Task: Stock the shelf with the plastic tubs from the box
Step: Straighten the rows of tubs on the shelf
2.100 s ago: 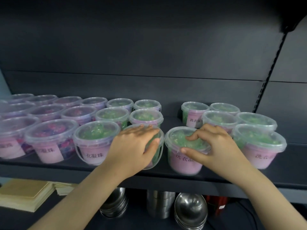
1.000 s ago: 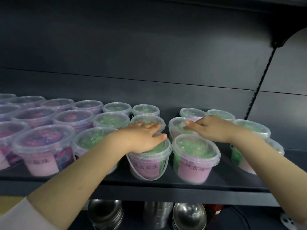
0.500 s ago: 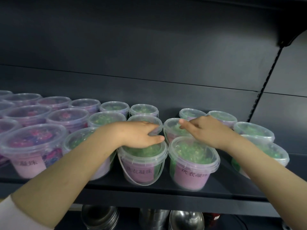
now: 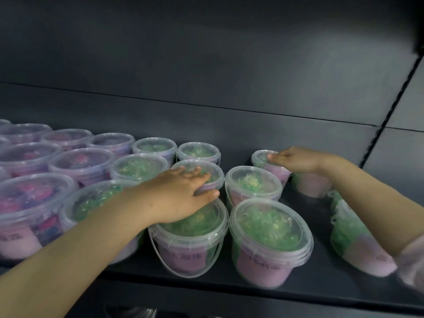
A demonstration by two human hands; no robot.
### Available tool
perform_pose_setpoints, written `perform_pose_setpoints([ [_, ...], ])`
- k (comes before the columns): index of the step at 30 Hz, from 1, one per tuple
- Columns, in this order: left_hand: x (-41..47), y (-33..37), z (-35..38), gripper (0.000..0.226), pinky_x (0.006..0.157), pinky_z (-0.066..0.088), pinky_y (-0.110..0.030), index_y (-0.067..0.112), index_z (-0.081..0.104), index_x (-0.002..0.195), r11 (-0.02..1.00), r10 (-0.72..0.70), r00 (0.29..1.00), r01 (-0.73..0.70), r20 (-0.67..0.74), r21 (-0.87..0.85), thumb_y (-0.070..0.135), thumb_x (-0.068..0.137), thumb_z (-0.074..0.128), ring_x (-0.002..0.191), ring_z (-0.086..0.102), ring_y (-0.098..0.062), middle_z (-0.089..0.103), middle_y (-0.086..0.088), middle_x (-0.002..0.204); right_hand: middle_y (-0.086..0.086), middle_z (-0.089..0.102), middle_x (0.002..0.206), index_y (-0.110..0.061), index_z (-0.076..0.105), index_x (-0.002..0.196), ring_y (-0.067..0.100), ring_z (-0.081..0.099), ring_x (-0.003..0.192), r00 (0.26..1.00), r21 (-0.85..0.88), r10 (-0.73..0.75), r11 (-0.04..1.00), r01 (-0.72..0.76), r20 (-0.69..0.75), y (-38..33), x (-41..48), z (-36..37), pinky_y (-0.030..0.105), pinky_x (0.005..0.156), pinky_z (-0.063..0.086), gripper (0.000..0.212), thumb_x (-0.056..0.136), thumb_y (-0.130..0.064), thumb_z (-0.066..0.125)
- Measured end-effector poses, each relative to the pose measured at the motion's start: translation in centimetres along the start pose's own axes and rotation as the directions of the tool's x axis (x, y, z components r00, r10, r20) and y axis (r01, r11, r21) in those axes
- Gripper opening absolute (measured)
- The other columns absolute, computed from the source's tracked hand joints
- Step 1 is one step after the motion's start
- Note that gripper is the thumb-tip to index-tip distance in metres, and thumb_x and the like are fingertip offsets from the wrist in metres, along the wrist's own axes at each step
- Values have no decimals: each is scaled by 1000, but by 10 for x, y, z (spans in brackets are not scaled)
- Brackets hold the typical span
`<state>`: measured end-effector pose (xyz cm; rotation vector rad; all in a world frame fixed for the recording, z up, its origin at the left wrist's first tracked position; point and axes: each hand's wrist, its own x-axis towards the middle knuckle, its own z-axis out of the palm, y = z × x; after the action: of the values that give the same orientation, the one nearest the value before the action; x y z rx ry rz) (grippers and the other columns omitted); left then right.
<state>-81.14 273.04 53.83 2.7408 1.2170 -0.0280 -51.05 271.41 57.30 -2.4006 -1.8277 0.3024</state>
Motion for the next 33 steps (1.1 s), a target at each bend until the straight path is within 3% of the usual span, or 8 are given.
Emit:
perform_pose_setpoints([
  [3,1,0,1,74,120,-1,-33,38,5,152,1000,-10,1000,10,3,10,72,87,14,147,-7,-10,-4,14,160,3,50,144,-21,58,132,26,45,132,999,36,35,999,-35,0,4,6,-2,38,109,32,62,93,-63,33],
  [10,2,0,2,72,120,0,-35,37,4,152,1000,-20,1000,20,7,4,71,89,15,148,-6,-14,-4,14,160,7,56,137,-21,64,125,29,54,121,1000,-92,3,996,-4,-8,-23,20,-2,39,105,40,68,91,-68,29],
  [15,1,0,1,72,121,3,-40,38,4,152,1000,-22,1000,22,11,-18,71,89,16,148,-6,-15,-4,13,160,8,55,137,-19,63,126,28,53,121,997,-56,-81,995,81,-4,-60,29,11,36,104,40,71,90,-70,29],
  [19,1,1,1,71,121,3,-40,37,3,152,1000,-23,1000,23,8,-14,70,90,16,148,-6,-16,-3,12,161,11,55,135,-14,62,126,30,54,118,997,-113,-81,990,79,-15,-75,37,16,34,98,40,74,90,-70,30],
  [23,1,1,0,69,120,2,-39,37,3,152,1000,-20,1000,20,14,-20,69,91,15,148,-6,-16,-4,12,160,9,53,139,-16,59,130,29,52,123,998,-61,-64,996,64,-5,-72,38,15,34,100,38,75,88,-72,33],
  [28,-1,1,1,68,120,0,-38,37,6,152,999,-22,1000,22,0,-45,68,92,16,148,-7,-16,-3,12,161,2,46,147,-30,52,137,24,43,134,989,-18,-150,988,150,7,-77,14,12,35,110,33,62,92,-67,29],
  [33,0,1,0,69,119,1,-37,34,9,153,1000,-2,1000,2,-10,-15,67,93,16,148,-3,-20,0,8,161,-8,63,127,-31,66,122,11,54,118,949,73,-249,961,267,-191,-72,-38,3,23,93,36,40,97,-49,40],
])
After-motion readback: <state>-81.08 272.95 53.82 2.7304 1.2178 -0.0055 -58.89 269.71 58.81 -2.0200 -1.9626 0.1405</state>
